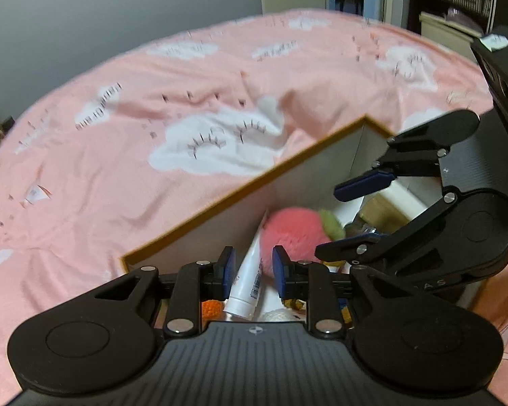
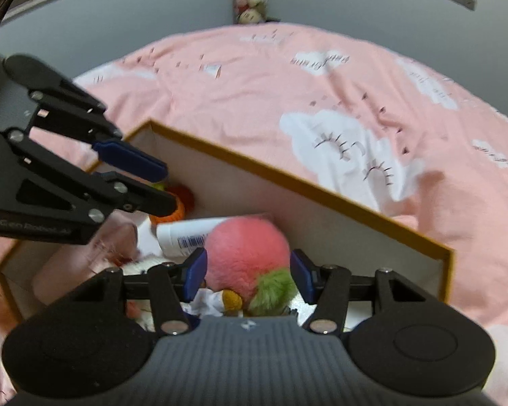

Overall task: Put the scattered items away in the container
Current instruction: 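Lower the pompom and tube into the orange box and open both tools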

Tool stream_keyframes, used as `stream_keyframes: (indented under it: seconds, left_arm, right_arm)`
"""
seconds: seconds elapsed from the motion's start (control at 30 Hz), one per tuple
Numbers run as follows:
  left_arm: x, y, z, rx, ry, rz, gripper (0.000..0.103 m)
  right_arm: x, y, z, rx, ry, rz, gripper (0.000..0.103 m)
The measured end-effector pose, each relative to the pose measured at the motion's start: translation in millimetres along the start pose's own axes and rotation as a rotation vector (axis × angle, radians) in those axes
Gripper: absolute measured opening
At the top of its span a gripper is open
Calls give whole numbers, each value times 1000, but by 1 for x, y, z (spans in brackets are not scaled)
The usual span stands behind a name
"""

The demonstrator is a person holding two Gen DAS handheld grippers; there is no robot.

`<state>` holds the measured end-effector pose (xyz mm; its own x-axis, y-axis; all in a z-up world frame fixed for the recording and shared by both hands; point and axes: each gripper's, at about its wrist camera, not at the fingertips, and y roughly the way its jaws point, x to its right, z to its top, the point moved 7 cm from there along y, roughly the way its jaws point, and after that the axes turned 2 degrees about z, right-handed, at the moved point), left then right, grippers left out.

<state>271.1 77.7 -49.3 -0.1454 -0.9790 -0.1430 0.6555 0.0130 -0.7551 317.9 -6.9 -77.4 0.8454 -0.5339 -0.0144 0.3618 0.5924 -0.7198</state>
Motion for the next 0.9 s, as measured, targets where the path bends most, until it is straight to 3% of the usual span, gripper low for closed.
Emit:
stream_keyframes:
  seconds: [0.27,0.4,0.73,0.9]
  left_arm:
    - [11,-72,8,178,-62,119,38]
    - [17,-96,3,233,-100,162,49]
    - [23,-117,-52,236,-400,244,59]
    - [28,-118,-75,232,-437,290,65]
  right_arm:
    - [-19,-73,4,150,128,-103,62]
    - [-33,-107,-2,232,160,-158,63]
    - [-66,-140,-43,303,279,-251,66]
    - [-78,-145,-63,329,313,-278,68]
